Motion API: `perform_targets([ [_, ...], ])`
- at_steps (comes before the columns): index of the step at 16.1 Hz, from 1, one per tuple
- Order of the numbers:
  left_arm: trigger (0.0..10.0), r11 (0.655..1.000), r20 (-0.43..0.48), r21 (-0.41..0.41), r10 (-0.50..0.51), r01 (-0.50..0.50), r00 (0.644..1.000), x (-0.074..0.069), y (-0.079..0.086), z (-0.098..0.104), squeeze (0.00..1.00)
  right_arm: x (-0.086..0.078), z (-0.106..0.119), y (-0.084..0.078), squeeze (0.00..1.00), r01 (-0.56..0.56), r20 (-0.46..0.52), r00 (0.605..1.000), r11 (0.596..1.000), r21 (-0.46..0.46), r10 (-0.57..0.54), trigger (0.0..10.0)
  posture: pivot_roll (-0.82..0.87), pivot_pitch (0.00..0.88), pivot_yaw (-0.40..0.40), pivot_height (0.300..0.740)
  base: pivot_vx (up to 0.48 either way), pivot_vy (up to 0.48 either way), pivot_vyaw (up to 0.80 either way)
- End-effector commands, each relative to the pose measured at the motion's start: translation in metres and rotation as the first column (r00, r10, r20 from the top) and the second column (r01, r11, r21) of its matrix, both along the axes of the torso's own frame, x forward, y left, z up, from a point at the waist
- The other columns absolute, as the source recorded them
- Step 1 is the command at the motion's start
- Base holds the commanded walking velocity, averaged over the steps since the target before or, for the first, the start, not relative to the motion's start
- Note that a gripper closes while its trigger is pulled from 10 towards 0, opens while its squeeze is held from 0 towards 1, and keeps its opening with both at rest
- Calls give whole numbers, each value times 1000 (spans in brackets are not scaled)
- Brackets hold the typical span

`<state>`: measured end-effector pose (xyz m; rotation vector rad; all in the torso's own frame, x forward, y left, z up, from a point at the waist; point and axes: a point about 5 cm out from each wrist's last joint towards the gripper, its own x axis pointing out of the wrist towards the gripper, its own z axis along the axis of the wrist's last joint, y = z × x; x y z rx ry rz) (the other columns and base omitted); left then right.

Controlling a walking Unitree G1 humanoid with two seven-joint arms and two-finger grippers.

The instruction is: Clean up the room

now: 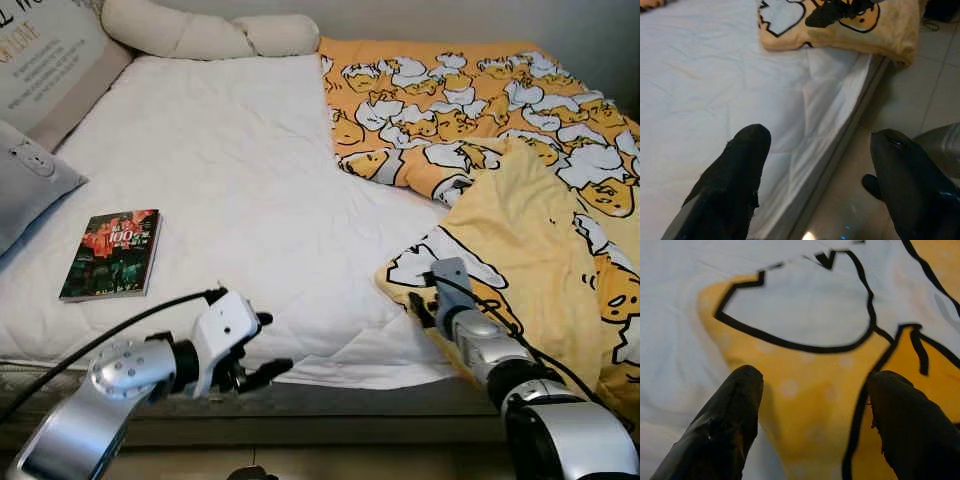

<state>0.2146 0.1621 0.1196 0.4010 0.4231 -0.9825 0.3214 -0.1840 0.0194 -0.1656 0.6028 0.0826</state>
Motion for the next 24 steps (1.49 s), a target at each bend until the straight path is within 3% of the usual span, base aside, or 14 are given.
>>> perform_targets([
  [1,10000,1000,-6,3,-19,19,1000,-4,-3,2,0,-7,-8,-6,0,16,-42,999,1000,-11,-17,0,174,65,7,740,0,0,0],
  [6,10000,1000,-27,7,-24,24,999,-11,-3,7,0,-7,-7,-4,0,-31,-40,999,999,14,32,0,217,110,16,740,0,0,0],
  [11,10000,1000,-59,12,-24,25,998,-20,-3,10,0,-15,-15,-7,0,-92,-81,993,989,-115,83,0,233,155,25,740,0,0,0],
  [24,10000,1000,-64,14,-26,27,998,-20,-3,11,0,-17,-17,-6,0,-93,-84,993,989,-113,84,0,237,157,26,740,0,0,0],
])
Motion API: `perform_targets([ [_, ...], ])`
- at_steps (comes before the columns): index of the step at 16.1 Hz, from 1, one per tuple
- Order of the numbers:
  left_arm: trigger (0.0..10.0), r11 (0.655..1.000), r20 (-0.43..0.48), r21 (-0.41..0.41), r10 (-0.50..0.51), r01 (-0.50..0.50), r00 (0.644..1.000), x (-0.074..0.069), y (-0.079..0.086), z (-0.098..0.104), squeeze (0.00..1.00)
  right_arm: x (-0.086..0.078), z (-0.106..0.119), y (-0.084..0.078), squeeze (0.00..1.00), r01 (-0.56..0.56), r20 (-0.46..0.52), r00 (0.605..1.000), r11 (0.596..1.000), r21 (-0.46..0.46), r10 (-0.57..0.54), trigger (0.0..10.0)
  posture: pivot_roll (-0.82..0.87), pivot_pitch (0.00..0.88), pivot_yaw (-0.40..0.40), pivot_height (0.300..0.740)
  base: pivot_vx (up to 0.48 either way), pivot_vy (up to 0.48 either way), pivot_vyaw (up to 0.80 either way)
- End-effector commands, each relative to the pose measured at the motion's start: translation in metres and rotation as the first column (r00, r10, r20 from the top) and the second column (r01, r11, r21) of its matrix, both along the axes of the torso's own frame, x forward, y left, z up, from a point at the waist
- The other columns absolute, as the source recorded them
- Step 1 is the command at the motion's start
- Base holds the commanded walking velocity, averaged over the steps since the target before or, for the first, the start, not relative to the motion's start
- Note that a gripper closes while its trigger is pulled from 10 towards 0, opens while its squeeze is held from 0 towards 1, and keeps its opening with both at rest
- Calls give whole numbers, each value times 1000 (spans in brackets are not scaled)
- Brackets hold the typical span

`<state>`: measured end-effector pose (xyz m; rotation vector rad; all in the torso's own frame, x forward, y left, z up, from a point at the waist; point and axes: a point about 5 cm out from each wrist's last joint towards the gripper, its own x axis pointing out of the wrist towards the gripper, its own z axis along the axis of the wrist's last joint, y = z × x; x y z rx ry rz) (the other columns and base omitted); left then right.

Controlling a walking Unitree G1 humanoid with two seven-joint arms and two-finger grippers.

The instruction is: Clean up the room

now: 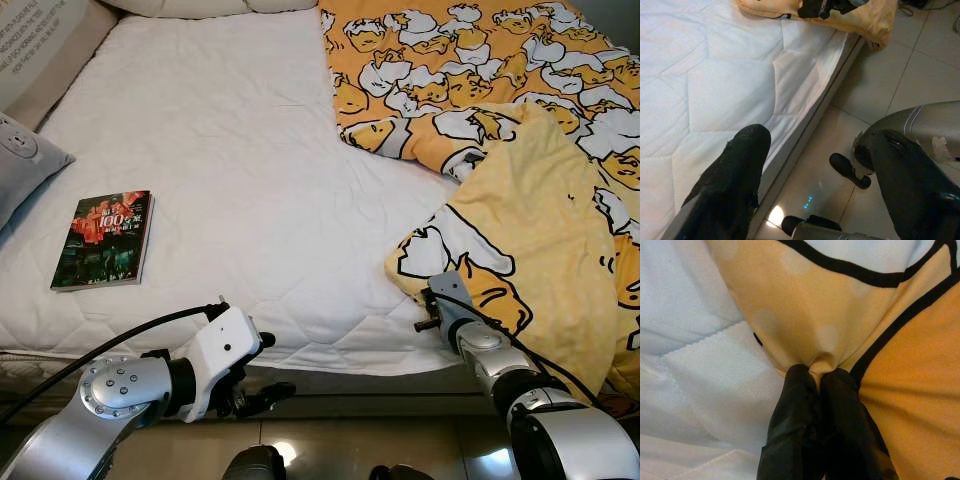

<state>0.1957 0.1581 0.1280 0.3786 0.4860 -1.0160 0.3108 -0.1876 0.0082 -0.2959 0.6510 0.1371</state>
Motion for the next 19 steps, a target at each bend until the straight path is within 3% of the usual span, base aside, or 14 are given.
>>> perform_targets([
  [1,10000,1000,5,8,-8,8,1000,-2,1,2,0,-6,-6,-2,0,-2,-29,1000,1000,-9,2,0,237,157,26,740,0,0,0],
  [5,10000,1000,5,8,-8,8,1000,-2,1,2,0,-6,-6,-2,0,-2,-29,1000,1000,-9,2,0,237,157,26,740,0,0,0],
  [6,10000,1000,1,6,-11,11,1000,-1,-1,1,0,-12,-7,6,0,-154,-15,987,974,166,158,0,197,111,30,740,0,0,0],
  [7,10000,1000,0,0,-19,19,1000,-1,-3,0,0,-38,-14,18,0,-460,16,873,810,365,488,0,194,107,30,740,0,0,0],
  [8,10000,1000,1,-1,-21,21,1000,0,-4,-1,0,-51,-18,21,0,-550,12,802,731,405,597,0,194,107,30,740,0,0,0],
  [10,10000,1000,3,-2,-23,23,1000,1,-4,-1,0,-72,-32,12,0,-562,-34,788,740,371,615,0,184,97,33,740,0,0,0],
  [11,10000,1000,5,-3,-24,24,1000,2,-4,-1,0,-73,-32,11,0,-525,-11,820,758,387,573,0,182,94,34,740,0,0,0],
  [12,10000,1000,5,-4,-25,25,1000,2,-4,-1,0,-76,-31,12,0,-523,7,820,745,414,572,0,180,87,35,740,0,0,0],
  [13,10000,1000,6,-4,-26,26,1000,2,-4,-1,0,-91,-31,15,0,-572,14,768,676,465,640,0,178,84,35,740,0,0,0],
  [15,10000,999,-3,-2,-33,33,999,1,-3,-3,0,-147,-46,13,0,-700,-119,503,484,526,856,0,169,78,38,740,0,0,0],
  [16,10000,999,-6,-3,-39,39,999,0,-4,-3,0,-165,-54,7,0,-742,-192,398,438,508,897,0,168,75,38,740,0,0,0],
  [17,10000,999,-5,-3,-40,40,999,1,-4,-3,0,-170,-57,4,0,-747,-218,387,443,496,896,0,168,75,38,740,0,0,0],
  [18,10000,999,-1,-5,-41,41,999,3,-4,-3,0,-166,-62,5,0,-730,-221,477,524,440,851,2275,169,79,41,740,0,0,0],
  [19,10000,999,2,-6,-42,42,999,5,-4,-2,0,-153,-61,5,0,-695,-208,581,613,375,786,10000,168,81,43,740,0,0,0],
])
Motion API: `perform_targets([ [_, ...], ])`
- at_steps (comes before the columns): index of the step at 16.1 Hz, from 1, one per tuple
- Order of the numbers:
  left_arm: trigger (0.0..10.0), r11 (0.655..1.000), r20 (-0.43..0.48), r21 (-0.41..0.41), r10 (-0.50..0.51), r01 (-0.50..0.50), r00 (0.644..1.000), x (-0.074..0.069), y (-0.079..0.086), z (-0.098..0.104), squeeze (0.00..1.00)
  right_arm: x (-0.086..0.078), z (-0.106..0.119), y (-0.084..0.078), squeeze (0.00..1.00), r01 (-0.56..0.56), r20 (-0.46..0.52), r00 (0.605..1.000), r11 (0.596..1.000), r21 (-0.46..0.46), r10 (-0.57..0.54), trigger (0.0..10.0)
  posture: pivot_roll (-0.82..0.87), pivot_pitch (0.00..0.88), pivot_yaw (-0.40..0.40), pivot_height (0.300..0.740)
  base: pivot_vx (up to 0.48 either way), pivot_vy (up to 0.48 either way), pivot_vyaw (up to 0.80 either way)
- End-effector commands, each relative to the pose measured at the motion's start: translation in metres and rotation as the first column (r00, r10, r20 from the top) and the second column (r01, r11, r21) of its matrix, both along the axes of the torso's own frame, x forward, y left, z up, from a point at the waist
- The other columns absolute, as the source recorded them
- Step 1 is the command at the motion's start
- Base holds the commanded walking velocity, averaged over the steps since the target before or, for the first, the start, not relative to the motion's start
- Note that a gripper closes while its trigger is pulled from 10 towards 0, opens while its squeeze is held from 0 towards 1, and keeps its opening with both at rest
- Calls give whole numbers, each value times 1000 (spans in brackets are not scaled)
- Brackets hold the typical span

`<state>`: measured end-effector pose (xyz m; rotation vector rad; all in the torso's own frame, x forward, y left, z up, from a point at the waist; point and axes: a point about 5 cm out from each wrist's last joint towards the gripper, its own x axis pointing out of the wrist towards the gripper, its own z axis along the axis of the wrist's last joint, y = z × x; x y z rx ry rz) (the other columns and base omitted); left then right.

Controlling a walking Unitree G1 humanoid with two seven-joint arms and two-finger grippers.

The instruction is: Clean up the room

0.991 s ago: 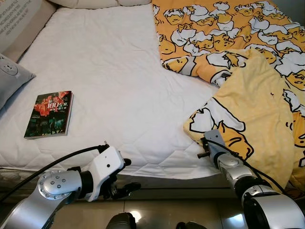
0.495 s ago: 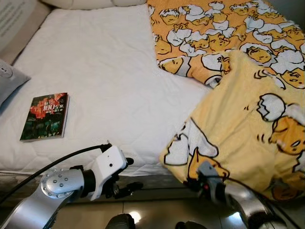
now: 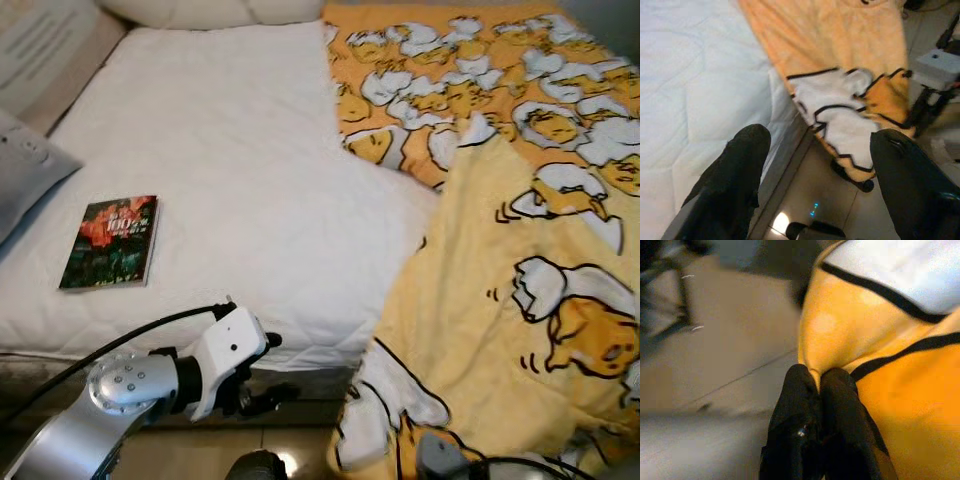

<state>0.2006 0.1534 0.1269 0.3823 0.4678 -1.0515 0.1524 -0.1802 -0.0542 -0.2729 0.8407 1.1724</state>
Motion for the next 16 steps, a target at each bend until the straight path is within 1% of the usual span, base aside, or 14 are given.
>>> perform_targets([
  [1,10000,1000,-5,6,-6,6,1000,0,1,-1,0,8,3,-2,0,61,28,998,998,-5,-61,10000,168,81,43,740,0,0,0],
  [2,10000,1000,-5,6,-7,7,1000,0,1,-1,0,20,10,-2,1000,139,86,986,990,13,-140,10000,167,81,44,740,0,0,0],
  [3,10000,1000,-6,7,-9,9,1000,0,1,-1,0,29,18,-2,1000,191,129,972,981,43,-195,10000,167,78,45,740,0,0,0],
  [5,10000,1000,-6,8,-10,10,1000,0,1,-2,0,37,26,2,1000,168,158,971,981,101,-182,10000,166,79,45,740,0,0,0],
  [6,10000,1000,-5,8,-11,11,1000,0,1,-2,0,42,30,4,1000,174,190,962,977,122,-195,10000,166,79,45,740,0,0,0],
  [7,10000,1000,-4,8,-12,13,1000,0,0,-2,0,53,38,8,1000,220,236,937,959,178,-259,10000,166,78,44,740,0,0,0],
  [8,10000,1000,-4,6,-13,13,1000,0,-1,-2,0,62,45,11,1000,261,254,914,937,233,-318,10000,167,78,43,740,0,0,0],
  [10,10000,1000,-3,5,-13,13,1000,0,-1,-2,0,78,55,15,1000,337,313,856,903,267,-412,10000,168,83,44,740,0,0,0],
  [11,10000,1000,-2,5,-13,13,1000,0,-1,-2,0,85,56,16,1000,380,331,826,885,269,-456,10000,170,85,45,740,0,0,0],
  [12,10000,1000,-1,4,-11,11,1000,0,-2,-2,0,102,59,16,1000,484,373,746,834,264,-551,10000,171,85,44,740,0,0,0],
  [13,10000,1000,1,3,-10,10,1000,0,-2,-1,0,110,60,15,1000,554,380,694,791,259,-611,10000,173,86,44,740,0,0,0],
  [14,10000,1000,7,0,-2,2,1000,1,-2,-1,0,126,63,14,1000,677,372,587,688,263,-719,10000,175,87,47,740,0,0,0],
  [16,10000,1000,24,-7,18,-18,1000,4,-2,1,0,145,69,14,1000,799,360,430,534,275,-828,10000,180,93,47,740,0,0,0],
])
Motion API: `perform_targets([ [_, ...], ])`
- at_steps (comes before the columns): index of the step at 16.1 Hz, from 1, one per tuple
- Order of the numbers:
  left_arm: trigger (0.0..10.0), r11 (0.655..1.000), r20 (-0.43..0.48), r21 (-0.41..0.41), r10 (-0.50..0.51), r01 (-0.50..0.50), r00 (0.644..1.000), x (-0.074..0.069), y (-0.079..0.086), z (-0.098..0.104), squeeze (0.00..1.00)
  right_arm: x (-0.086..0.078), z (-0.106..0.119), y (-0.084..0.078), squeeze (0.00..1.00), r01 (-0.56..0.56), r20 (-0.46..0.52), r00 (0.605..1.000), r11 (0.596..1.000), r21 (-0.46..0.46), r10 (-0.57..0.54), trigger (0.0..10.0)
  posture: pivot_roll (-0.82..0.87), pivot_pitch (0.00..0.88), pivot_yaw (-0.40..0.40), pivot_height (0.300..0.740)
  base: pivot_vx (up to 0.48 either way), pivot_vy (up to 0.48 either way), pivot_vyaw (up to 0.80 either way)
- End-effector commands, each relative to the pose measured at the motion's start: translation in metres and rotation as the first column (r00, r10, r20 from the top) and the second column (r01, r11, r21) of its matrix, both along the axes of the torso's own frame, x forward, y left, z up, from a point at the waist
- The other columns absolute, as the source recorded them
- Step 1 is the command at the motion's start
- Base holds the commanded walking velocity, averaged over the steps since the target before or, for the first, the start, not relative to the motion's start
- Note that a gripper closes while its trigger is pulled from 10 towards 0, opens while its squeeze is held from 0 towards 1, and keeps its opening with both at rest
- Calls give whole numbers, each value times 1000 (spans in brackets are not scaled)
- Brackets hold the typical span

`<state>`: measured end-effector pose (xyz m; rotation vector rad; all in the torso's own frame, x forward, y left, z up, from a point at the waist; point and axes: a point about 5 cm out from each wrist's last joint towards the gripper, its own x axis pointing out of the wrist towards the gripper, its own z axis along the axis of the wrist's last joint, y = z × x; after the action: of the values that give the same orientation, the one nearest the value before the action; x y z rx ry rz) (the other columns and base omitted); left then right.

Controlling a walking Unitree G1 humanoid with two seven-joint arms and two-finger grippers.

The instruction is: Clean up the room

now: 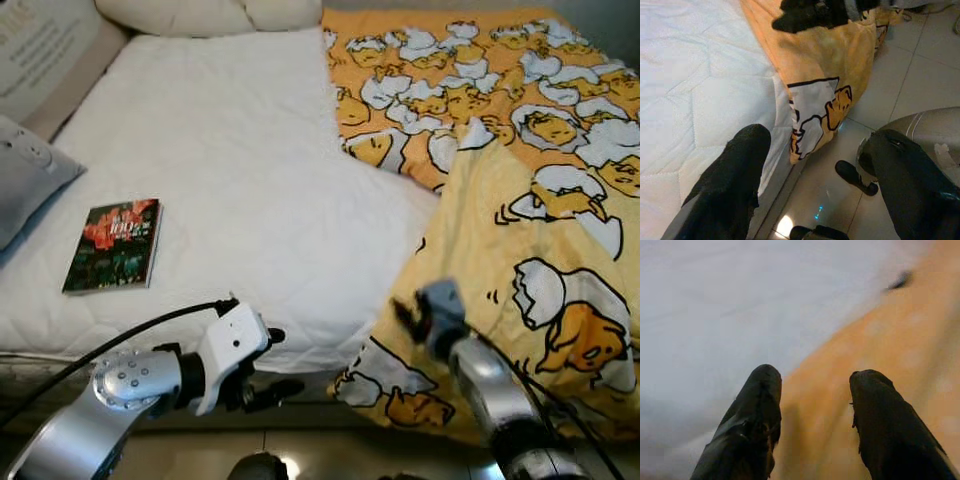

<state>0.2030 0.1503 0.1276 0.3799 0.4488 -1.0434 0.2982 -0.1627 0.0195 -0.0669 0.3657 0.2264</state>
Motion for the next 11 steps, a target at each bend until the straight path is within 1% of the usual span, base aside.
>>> perform_targets([
  [1,10000,1000,11,1,15,-15,1000,3,1,1,0,4,-2,-4,1000,112,-28,993,994,14,-112,10000,184,97,48,740,0,0,0],
  [2,10000,1000,12,0,16,-16,1000,4,1,2,0,8,0,-3,1000,149,-23,989,989,13,-149,10000,185,99,48,740,0,0,0],
  [3,10000,1000,13,-1,14,-14,1000,3,1,3,0,17,5,0,1000,191,-18,981,981,16,-191,10000,192,103,51,740,0,0,0],
  [4,10000,1000,13,0,13,-13,1000,3,1,3,0,21,7,1,1000,203,-18,979,979,11,-203,10000,196,106,52,740,0,0,0],
  [5,10000,1000,13,0,11,-11,1000,3,1,4,0,24,9,3,1000,213,-23,977,977,-11,-214,10000,202,111,52,740,0,0,0],
  [6,10000,1000,12,1,11,-11,1000,2,1,5,0,31,12,3,1000,240,-44,969,969,-61,-243,10000,208,117,52,740,0,0,0],
  [7,10000,1000,11,3,11,-11,1000,2,2,5,0,32,12,2,1000,248,-59,966,966,-79,-253,10000,213,124,52,740,0,0,0],
  [8,10000,1000,10,4,12,-12,1000,1,2,6,0,32,11,1,0,253,-89,961,962,-101,-262,10000,219,129,51,740,0,0,0],
  [9,10000,1000,7,6,13,-13,1000,0,3,6,0,33,10,0,0,256,-114,956,960,-117,-269,10000,221,132,51,740,0,0,0],
  [11,10000,1000,0,9,12,-12,1000,-3,4,6,0,33,8,1,0,250,-173,949,963,-97,-264,10000,232,139,48,740,0,0,0],
])
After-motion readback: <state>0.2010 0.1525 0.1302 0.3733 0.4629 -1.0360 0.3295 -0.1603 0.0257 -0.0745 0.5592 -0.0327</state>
